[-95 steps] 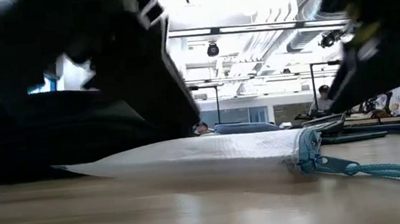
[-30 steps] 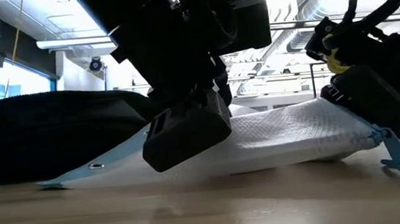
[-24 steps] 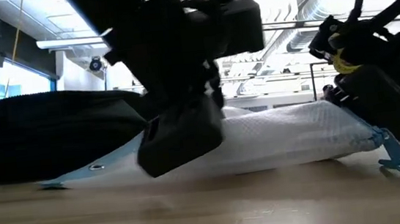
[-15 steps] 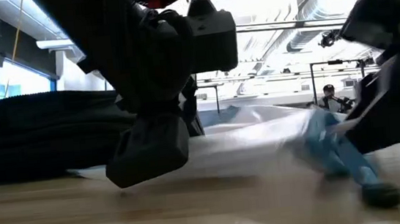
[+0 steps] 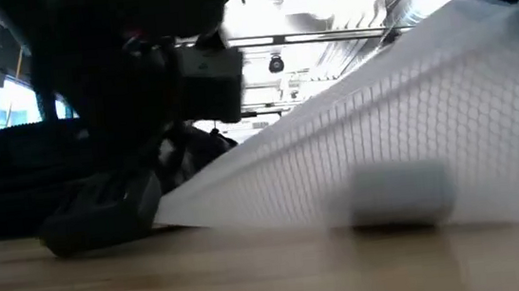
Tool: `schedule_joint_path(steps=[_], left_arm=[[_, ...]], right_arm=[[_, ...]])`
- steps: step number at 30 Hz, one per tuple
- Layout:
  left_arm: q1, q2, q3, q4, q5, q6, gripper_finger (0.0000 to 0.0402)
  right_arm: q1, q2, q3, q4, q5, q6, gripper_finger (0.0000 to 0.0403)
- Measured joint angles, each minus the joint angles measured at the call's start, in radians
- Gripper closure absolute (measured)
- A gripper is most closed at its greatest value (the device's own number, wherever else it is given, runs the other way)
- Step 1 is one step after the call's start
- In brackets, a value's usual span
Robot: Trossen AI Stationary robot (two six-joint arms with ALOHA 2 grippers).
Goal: Unpack backpack
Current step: Remove the pink charger adapter from the white zip bag
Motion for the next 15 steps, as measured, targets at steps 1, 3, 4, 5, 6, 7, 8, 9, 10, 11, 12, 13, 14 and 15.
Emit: schedule_joint_path(steps=[1, 3, 4, 5, 6, 7, 8, 9, 10, 11, 12, 13, 14, 15], left_arm=[[0.0, 0.003, 0.0, -0.021, 0.008, -0.031, 0.0401], [-0.001, 0.002, -0.015, -0.05, 0.029, -0.082, 0.0401], [-0.001, -0.001, -0.03, -0.056, 0.042, -0.095, 0.0401], [-0.002, -0.004, -0.045, -0.06, 0.053, -0.111, 0.0401], [-0.005, -0.006, -0.064, -0.061, 0.061, -0.134, 0.0401], [-0.008, -0.006, -0.078, -0.071, 0.064, -0.167, 0.0401], [-0.012, -0.006, -0.09, -0.092, 0.059, -0.218, 0.0401], [-0.021, -0.005, -0.093, -0.15, 0.036, -0.281, 0.0401], [-0.031, -0.004, -0.093, -0.208, 0.009, -0.346, 0.0402], [-0.045, -0.001, -0.089, -0.273, -0.017, -0.41, 0.0402], [-0.059, -0.001, -0.086, -0.329, -0.045, -0.473, 0.0401], [-0.071, -0.001, -0.082, -0.363, -0.076, -0.531, 0.0401], [-0.084, -0.01, -0.082, -0.381, -0.109, -0.57, 0.0401], [-0.097, -0.027, -0.084, -0.383, -0.137, -0.586, 0.0401]], right_arm=[[-0.016, 0.002, 0.0, -0.013, 0.002, 0.019, 0.0229], [-0.067, 0.01, 0.0, -0.025, -0.048, 0.046, 0.0229], [-0.091, 0.018, 0.0, -0.026, -0.087, 0.047, 0.0229], [-0.113, 0.031, 0.0, -0.016, -0.131, 0.042, 0.0229], [-0.132, 0.047, 0.0, 0.004, -0.173, 0.031, 0.0229], [-0.146, 0.062, 0.0, 0.027, -0.21, 0.012, 0.0229], [-0.16, 0.076, 0.0, 0.046, -0.246, -0.009, 0.0229], [-0.17, 0.088, 0.0, 0.063, -0.276, -0.026, 0.0229], [-0.178, 0.099, 0.0, 0.081, -0.298, -0.042, 0.0229], [-0.184, 0.112, 0.001, 0.089, -0.309, -0.05, 0.0229], [-0.186, 0.12, 0.002, 0.089, -0.311, -0.051, 0.0229], [-0.187, 0.124, 0.002, 0.083, -0.315, -0.051, 0.0229], [-0.188, 0.126, 0.002, 0.084, -0.317, -0.05, 0.0229], [-0.19, 0.126, 0.002, 0.09, -0.323, -0.05, 0.0229]])
